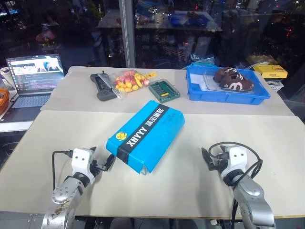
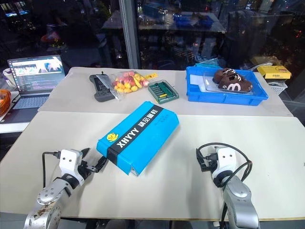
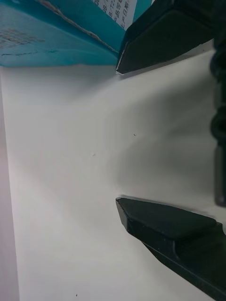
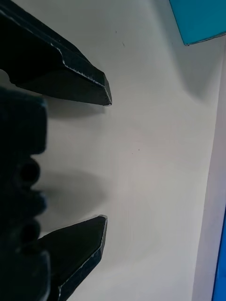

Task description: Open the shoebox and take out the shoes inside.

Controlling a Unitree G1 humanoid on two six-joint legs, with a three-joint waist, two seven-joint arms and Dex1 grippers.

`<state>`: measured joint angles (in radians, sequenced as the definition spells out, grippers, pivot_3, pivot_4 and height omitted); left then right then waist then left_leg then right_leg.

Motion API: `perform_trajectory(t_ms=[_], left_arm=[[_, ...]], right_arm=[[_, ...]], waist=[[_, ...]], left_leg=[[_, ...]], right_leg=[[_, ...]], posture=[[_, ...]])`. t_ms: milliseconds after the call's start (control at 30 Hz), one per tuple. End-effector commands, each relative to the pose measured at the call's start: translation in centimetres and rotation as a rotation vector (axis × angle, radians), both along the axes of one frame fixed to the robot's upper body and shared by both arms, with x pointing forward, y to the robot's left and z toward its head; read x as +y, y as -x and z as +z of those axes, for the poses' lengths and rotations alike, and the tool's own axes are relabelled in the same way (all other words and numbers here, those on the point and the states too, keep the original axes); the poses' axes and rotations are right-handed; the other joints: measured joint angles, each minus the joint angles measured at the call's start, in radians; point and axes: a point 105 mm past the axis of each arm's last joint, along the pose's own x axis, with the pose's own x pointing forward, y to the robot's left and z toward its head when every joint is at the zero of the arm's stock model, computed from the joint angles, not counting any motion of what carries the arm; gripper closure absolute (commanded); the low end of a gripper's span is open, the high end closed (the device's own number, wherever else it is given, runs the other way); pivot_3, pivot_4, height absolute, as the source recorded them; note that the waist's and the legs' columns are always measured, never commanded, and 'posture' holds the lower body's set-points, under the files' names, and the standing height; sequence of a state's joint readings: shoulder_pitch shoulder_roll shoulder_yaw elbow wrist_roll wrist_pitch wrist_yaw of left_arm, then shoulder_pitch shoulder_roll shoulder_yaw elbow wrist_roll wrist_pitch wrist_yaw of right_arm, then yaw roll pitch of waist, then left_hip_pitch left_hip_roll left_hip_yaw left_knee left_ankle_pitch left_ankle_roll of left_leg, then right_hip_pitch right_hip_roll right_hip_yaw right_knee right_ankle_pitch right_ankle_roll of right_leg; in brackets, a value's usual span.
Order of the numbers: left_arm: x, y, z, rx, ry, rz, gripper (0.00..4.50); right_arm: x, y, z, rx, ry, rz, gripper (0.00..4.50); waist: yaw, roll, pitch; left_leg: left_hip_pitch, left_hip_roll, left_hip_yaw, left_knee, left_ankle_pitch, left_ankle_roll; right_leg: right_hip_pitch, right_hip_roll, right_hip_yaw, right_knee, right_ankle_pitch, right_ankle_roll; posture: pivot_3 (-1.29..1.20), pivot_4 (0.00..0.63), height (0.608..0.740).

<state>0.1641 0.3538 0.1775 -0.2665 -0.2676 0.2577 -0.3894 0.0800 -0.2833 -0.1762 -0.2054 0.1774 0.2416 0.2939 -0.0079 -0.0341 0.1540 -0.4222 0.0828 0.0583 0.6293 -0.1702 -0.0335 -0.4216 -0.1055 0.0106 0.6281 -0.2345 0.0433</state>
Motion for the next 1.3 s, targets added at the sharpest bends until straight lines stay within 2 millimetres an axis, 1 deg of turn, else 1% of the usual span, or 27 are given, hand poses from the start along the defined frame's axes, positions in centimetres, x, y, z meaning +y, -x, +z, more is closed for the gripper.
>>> perform_trajectory(t_ms=[33, 67, 100, 133, 200, 267, 333, 400, 433, 500, 600, 667, 700, 733, 800, 867, 900, 933, 967, 1000, 1033, 1067, 1133, 1167, 1300], left_arm=[[2.8, -0.9, 1.4, -0.039, -0.064, 0.048, 0.00], [4.9, -1.5, 2.8, -0.072, -0.090, 0.089, 0.00], [6.6, -2.1, 4.2, -0.106, -0.114, 0.115, 0.00], [7.6, -2.6, 5.4, -0.132, -0.127, 0.129, 0.00], [8.4, -4.1, 8.1, -0.190, -0.171, 0.116, 0.00], [8.4, -5.4, 10.3, -0.231, -0.207, 0.085, 0.00], [7.8, -6.7, 11.5, -0.244, -0.234, 0.038, 0.00], [6.7, -8.1, 12.4, -0.258, -0.251, -0.013, 0.00], [6.1, -8.7, 12.7, -0.265, -0.256, -0.037, 0.00], [4.8, -10.0, 13.0, -0.282, -0.255, -0.087, 0.00], [2.5, -11.8, 12.5, -0.277, -0.272, -0.164, 0.00], [1.1, -12.7, 11.3, -0.251, -0.292, -0.213, 0.00], [0.6, -13.1, 10.5, -0.233, -0.319, -0.228, 0.00], [0.1, -13.5, 9.7, -0.219, -0.337, -0.244, 0.26], [-1.1, -14.0, 8.4, -0.199, -0.324, -0.277, 0.75], [-2.5, -14.3, 7.5, -0.193, -0.317, -0.303, 1.43], [-3.1, -14.4, 7.2, -0.194, -0.315, -0.315, 1.84], [-3.9, -14.4, 6.7, -0.190, -0.310, -0.332, 2.11], [-4.8, -14.3, 6.3, -0.189, -0.304, -0.359, 2.60], [-5.9, -14.0, 6.0, -0.190, -0.292, -0.396, 2.93], [-6.6, -13.8, 5.7, -0.191, -0.285, -0.422, 3.16], [-7.4, -13.4, 5.6, -0.193, -0.276, -0.448, 3.63], [-9.5, -12.1, 5.4, -0.197, -0.265, -0.539, 4.36], [-10.3, -11.4, 5.4, -0.192, -0.247, -0.582, 4.49], [-12.7, -7.5, 6.0, -0.168, -0.149, -0.740, 4.49]], right_arm=[[-1.0, -0.6, 2.6, -0.087, 0.042, -0.016, 0.04], [-1.6, -0.9, 4.0, -0.120, 0.066, -0.024, 0.04], [-2.1, -1.2, 5.3, -0.151, 0.089, -0.031, 0.04], [-2.4, -1.5, 6.4, -0.175, 0.103, -0.036, 0.04], [-2.6, -2.2, 8.2, -0.208, 0.128, -0.029, 0.04], [-2.5, -2.9, 9.3, -0.219, 0.163, -0.011, 0.04], [-2.4, -3.7, 9.9, -0.213, 0.190, -0.008, 0.04], [-2.2, -4.4, 10.1, -0.196, 0.183, -0.009, 0.04], [-2.0, -4.8, 10.1, -0.191, 0.167, -0.005, 0.04], [-1.0, -5.3, 9.8, -0.175, 0.152, 0.028, 0.04], [0.6, -6.1, 8.8, -0.122, 0.110, 0.079, 0.04], [1.6, -6.5, 8.3, -0.102, 0.110, 0.110, 0.56], [2.0, -6.6, 8.0, -0.091, 0.096, 0.125, 0.72], [2.3, -6.7, 7.8, -0.084, 0.087, 0.133, 1.21], [3.0, -7.0, 7.5, -0.085, 0.070, 0.156, 1.86], [3.9, -7.5, 7.1, -0.074, 0.064, 0.182, 2.46], [4.3, -7.6, 6.9, -0.068, 0.065, 0.191, 2.90], [4.8, -7.7, 6.7, -0.064, 0.058, 0.210, 3.23], [5.4, -7.9, 6.5, -0.058, 0.050, 0.228, 3.59], [6.1, -7.9, 6.3, -0.045, 0.043, 0.255, 3.92], [6.6, -7.9, 6.1, -0.035, 0.039, 0.273, 4.12], [7.3, -7.7, 5.6, -0.006, 0.038, 0.315, 4.48], [8.7, -7.2, 4.8, 0.030, 0.060, 0.403, 4.50], [9.1, -7.0, 4.6, 0.044, 0.073, 0.436, 4.50], [8.8, -6.8, 4.7, 0.067, 0.133, 0.500, 4.50]], waist=[[0.000, 0.000, 0.000], [0.001, 0.000, 0.000], [0.000, 0.000, 0.001], [0.000, 0.000, 0.001], [-0.003, -0.001, 0.001], [-0.003, -0.002, 0.001], [-0.001, -0.002, 0.001], [-0.001, -0.002, 0.001], [0.000, -0.002, 0.001], [-0.001, -0.002, 0.001], [-0.003, -0.002, 0.001], [-0.006, -0.002, 0.001], [-0.007, -0.002, 0.001], [-0.007, -0.002, 0.001], [-0.008, -0.002, 0.001], [-0.008, -0.002, 0.002], [-0.007, -0.002, 0.002], [-0.006, -0.002, 0.002], [-0.006, -0.002, 0.002], [-0.006, -0.002, 0.002], [-0.005, -0.002, 0.002], [-0.005, -0.002, 0.002], [-0.006, -0.002, 0.002], [-0.006, -0.002, 0.002], [-0.006, -0.002, 0.002]], left_leg=[[0.000, 0.000, 0.000, 0.000, 0.000, 0.000], [0.000, 0.000, 0.000, 0.000, 0.000, 0.000], [0.000, 0.000, 0.000, 0.000, 0.000, 0.000], [0.000, 0.000, -0.001, 0.000, 0.000, 0.000], [0.001, 0.001, -0.005, 0.000, 0.000, 0.000], [-0.001, 0.001, -0.005, 0.000, 0.000, 0.000], [-0.001, 0.001, -0.005, 0.000, 0.000, 0.000], [-0.001, 0.001, -0.005, -0.001, 0.000, 0.000], [-0.001, 0.000, -0.005, -0.002, 0.000, 0.000], [-0.002, 0.001, -0.005, -0.002, -0.001, -0.001], [-0.002, 0.001, -0.005, -0.002, -0.001, -0.001], [-0.002, 0.001, -0.005, -0.002, -0.001, -0.001], [-0.002, 0.000, -0.005, -0.002, -0.001, -0.001], [-0.001, 0.000, -0.005, -0.002, -0.001, -0.001], [-0.001, 0.001, -0.005, -0.002, -0.001, -0.001], [-0.002, 0.001, -0.005, -0.002, -0.001, -0.001], [-0.002, 0.001, -0.005, -0.001, -0.001, -0.001], [-0.002, 0.001, -0.005, -0.001, -0.001, -0.001], [-0.002, 0.001, -0.005, -0.001, -0.001, -0.001], [-0.002, 0.001, -0.005, -0.001, -0.001, -0.001], [-0.002, 0.001, -0.005, -0.001, -0.001, -0.001], [-0.002, 0.001, -0.006, -0.001, -0.001, -0.001], [-0.003, 0.001, -0.006, -0.001, -0.001, -0.001], [-0.003, 0.001, -0.006, -0.001, -0.001, -0.001], [-0.003, 0.001, -0.005, -0.001, -0.001, -0.001]], right_leg=[[0.000, 0.000, 0.000, 0.000, 0.000, 0.000], [0.000, 0.000, 0.000, 0.000, 0.000, 0.000], [-0.001, 0.000, 0.000, 0.001, 0.000, 0.000], [-0.002, 0.002, 0.000, 0.002, 0.001, -0.002], [0.000, 0.005, 0.000, 0.000, 0.002, -0.003], [-0.002, 0.005, 0.001, 0.000, 0.002, -0.003], [-0.001, 0.006, 0.001, 0.000, 0.001, -0.002], [-0.001, 0.006, 0.001, 0.000, 0.003, -0.001], [-0.001, 0.006, 0.001, 0.000, 0.006, 0.001], [-0.002, 0.007, 0.001, -0.001, 0.007, 0.000], [-0.002, 0.007, 0.001, -0.001, 0.007, 0.000], [-0.002, 0.007, 0.002, 0.000, 0.007, 0.000], [-0.002, 0.008, 0.002, 0.000, 0.007, 0.000], [-0.002, 0.008, 0.002, 0.000, 0.007, 0.000], [-0.002, 0.008, 0.003, 0.000, 0.007, 0.000], [-0.002, 0.009, 0.003, 0.000, 0.007, 0.000], [-0.002, 0.009, 0.003, 0.000, 0.007, 0.000], [-0.002, 0.009, 0.003, 0.001, 0.007, 0.000], [-0.002, 0.009, 0.003, 0.001, 0.007, 0.000], [-0.002, 0.009, 0.003, 0.001, 0.007, 0.000], [-0.002, 0.009, 0.003, 0.001, 0.007, 0.000], [-0.002, 0.009, 0.003, 0.001, 0.007, 0.000], [-0.002, 0.009, 0.003, 0.001, 0.007, 0.000], [-0.002, 0.009, 0.003, 0.001, 0.007, 0.000], [-0.002, 0.009, 0.003, 0.001, 0.007, 0.000]], posture=[[0.00, 0.150, 0.739], [0.00, 0.150, 0.739], [0.00, 0.150, 0.739], [0.00, 0.150, 0.739], [0.00, 0.150, 0.739], [0.00, 0.150, 0.739], [0.00, 0.150, 0.739], [0.00, 0.150, 0.739], [0.00, 0.150, 0.739], [0.00, 0.150, 0.739], [0.00, 0.150, 0.739], [0.00, 0.150, 0.739], [0.00, 0.150, 0.739], [0.00, 0.150, 0.739], [0.00, 0.150, 0.739], [0.00, 0.150, 0.739], [0.00, 0.150, 0.739], [0.00, 0.150, 0.739], [0.00, 0.150, 0.739], [0.00, 0.150, 0.739], [0.00, 0.150, 0.739], [0.00, 0.150, 0.739], [0.00, 0.150, 0.739], [0.00, 0.150, 0.739], [0.00, 0.150, 0.739]])
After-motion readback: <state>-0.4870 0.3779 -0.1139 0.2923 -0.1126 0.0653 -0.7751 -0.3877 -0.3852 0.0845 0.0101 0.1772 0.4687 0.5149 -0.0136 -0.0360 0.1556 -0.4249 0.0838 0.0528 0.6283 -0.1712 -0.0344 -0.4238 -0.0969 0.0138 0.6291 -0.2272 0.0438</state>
